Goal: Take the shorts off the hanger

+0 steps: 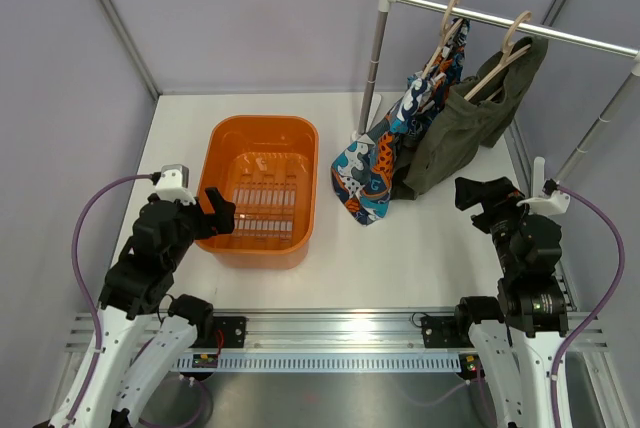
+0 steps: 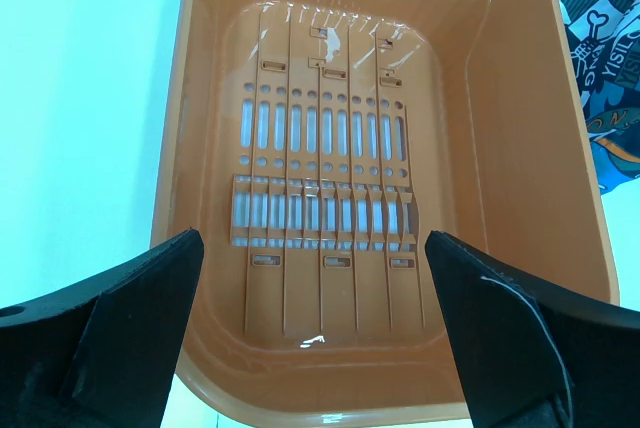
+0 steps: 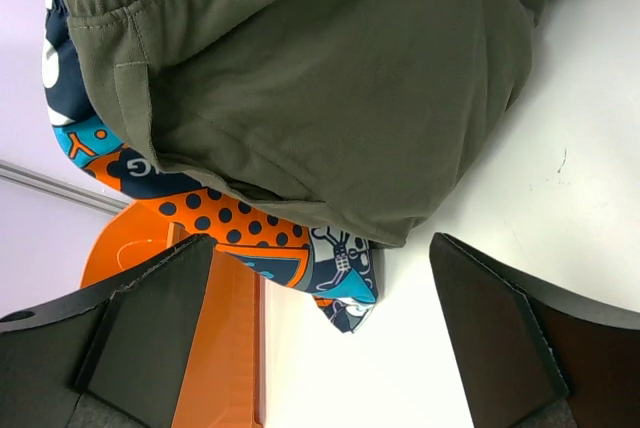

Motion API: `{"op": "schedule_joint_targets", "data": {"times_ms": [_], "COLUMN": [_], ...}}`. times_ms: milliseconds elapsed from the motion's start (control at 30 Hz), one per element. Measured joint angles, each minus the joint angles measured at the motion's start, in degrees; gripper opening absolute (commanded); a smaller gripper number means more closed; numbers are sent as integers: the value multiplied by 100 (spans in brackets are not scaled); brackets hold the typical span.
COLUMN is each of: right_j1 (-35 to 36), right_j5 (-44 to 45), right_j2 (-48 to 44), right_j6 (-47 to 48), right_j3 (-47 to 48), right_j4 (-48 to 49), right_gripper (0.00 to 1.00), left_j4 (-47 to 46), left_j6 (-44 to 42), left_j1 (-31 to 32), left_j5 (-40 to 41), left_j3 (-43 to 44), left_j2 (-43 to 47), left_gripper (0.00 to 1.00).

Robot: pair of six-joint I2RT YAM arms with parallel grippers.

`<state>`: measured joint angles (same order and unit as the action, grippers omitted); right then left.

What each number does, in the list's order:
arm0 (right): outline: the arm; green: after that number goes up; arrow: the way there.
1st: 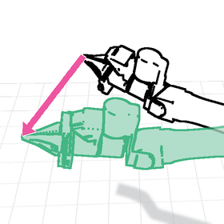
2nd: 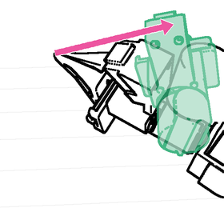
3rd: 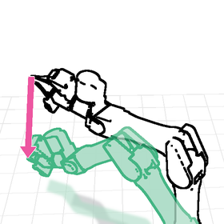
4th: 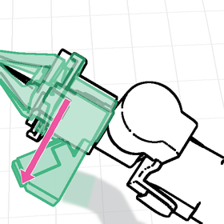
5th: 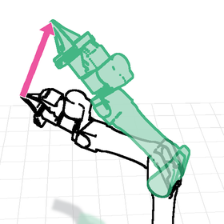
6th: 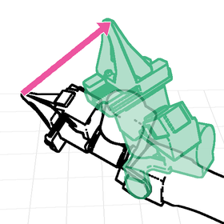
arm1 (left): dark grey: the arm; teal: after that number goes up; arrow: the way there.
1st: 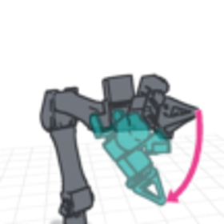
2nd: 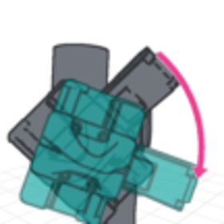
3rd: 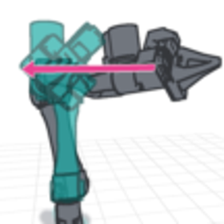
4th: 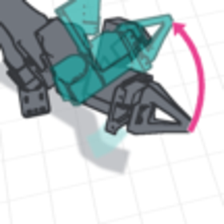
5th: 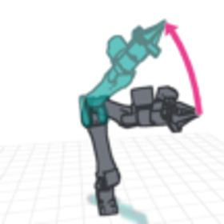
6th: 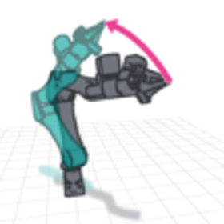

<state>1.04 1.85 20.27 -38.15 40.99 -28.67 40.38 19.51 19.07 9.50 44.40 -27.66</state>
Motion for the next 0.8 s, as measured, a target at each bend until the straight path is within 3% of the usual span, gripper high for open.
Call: {"op": "schedule_joint_targets", "data": {"times_ms": [433, 800], "right_j1": [2, 0], "right_j5": [201, 1130], "right_j2": [96, 2557], "right_j6": [291, 756], "right_j3": [437, 4015], "right_j4": [-323, -474], "right_gripper": [100, 99], "left_j4": [0, -2], "left_j6": [0, 0], "left_j1": [0, 0], "left_j5": [-2, -39], "left_j3": [0, 0], "left_j2": [-48, -66], "left_gripper": [99, 99]}}
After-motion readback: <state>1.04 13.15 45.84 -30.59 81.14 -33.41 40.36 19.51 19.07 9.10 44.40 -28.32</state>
